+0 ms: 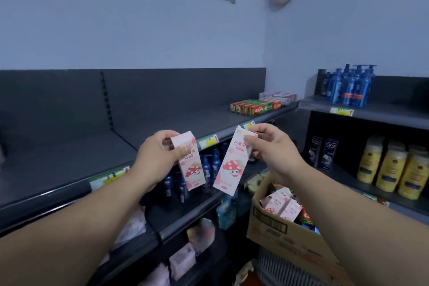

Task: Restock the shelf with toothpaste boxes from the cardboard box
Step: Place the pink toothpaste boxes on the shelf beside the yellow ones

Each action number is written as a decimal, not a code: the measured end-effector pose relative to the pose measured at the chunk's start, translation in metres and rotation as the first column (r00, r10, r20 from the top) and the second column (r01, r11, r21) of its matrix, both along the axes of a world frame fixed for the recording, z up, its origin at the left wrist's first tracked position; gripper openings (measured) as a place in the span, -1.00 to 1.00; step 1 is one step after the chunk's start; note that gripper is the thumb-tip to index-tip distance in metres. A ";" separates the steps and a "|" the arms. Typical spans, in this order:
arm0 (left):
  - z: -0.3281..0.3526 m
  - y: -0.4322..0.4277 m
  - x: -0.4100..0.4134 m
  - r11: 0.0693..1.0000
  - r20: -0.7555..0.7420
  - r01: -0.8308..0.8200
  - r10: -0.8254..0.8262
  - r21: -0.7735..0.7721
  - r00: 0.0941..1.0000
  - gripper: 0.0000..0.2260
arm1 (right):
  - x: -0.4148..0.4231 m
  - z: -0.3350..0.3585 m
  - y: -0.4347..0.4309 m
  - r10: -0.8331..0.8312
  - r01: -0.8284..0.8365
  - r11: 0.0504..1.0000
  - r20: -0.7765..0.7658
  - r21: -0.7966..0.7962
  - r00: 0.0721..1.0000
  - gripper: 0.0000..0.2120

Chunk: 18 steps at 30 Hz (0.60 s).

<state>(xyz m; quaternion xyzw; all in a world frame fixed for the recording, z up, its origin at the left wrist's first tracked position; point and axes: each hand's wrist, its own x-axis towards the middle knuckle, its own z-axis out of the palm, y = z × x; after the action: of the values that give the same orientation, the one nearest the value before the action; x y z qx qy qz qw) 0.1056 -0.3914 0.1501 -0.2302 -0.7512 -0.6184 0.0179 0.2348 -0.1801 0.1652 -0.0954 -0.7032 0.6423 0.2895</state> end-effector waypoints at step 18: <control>0.073 -0.295 -0.103 0.954 -0.097 -0.298 0.299 0.024 0.949 -0.76 | -0.193 0.054 -0.258 0.323 -0.310 0.938 -0.066 0.156 0.944 -0.94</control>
<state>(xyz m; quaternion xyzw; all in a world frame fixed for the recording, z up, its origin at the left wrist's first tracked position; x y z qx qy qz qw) 0.0025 -0.6864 0.2230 -0.1444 -0.7727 -0.5998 0.1496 0.0418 -0.4384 0.2191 0.0690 -0.7399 0.6320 0.2199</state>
